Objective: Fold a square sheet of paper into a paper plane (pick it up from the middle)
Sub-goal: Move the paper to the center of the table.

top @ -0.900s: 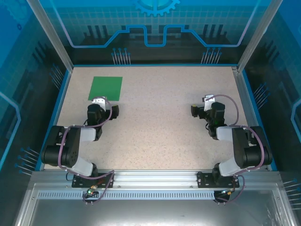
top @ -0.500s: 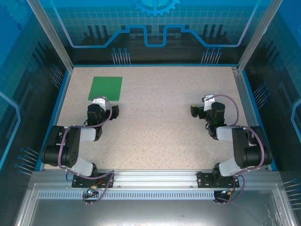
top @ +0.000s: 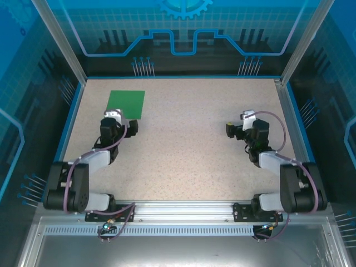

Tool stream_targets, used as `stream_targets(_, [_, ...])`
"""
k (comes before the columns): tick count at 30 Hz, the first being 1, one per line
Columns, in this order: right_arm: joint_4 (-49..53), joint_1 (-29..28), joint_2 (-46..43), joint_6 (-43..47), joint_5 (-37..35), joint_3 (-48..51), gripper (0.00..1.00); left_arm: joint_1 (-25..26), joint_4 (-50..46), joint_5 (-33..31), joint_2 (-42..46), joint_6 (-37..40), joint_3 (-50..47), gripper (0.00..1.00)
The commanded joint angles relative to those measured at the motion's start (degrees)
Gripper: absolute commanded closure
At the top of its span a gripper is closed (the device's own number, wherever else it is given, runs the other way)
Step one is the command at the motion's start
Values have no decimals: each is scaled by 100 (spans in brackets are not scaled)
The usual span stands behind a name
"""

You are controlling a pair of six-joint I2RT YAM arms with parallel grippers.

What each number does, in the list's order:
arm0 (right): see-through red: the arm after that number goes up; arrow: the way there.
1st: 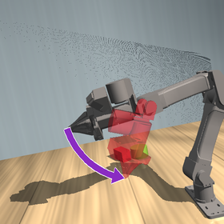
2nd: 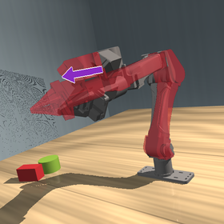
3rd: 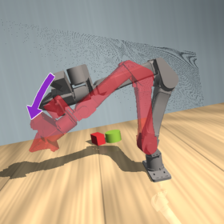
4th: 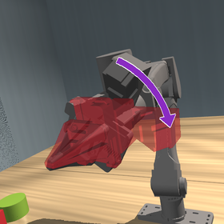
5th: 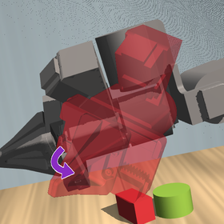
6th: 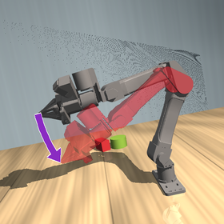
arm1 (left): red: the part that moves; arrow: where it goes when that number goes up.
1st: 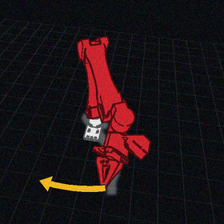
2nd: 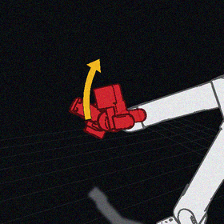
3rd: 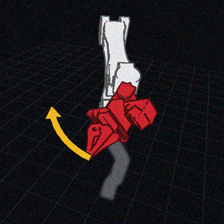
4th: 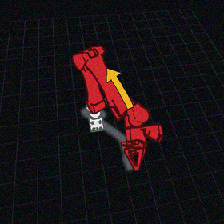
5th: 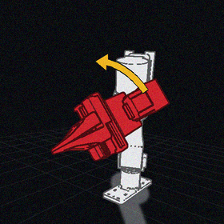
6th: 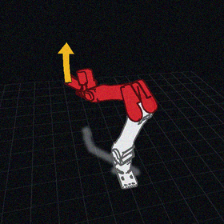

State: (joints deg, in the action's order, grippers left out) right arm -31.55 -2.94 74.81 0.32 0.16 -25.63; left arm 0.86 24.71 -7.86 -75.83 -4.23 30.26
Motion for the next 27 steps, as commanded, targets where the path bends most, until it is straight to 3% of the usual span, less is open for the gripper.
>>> stream_targets(1, [912, -157, -611, 4, 331, -272, 1, -10, -1699, -164, 442, -563, 694, 1])
stream_targets(5, [1825, -459, -1098, -34, 854, -625, 1, -22, -3295, 266, 70, -814, 1835, 1])
stream_targets(11, [2728, -1621, -1224, 21, 896, -1110, 1, -17, -4845, 427, -1230, -976, 3417, 1])
stream_targets(17, [2911, -2544, -573, -158, 701, -1629, 1, -104, -5742, 393, -2608, -896, 4849, 1])
stream_targets(27, [2949, -3286, 511, -354, 473, -2710, 1, -166, -6702, -250, -4334, -612, 6760, 3])
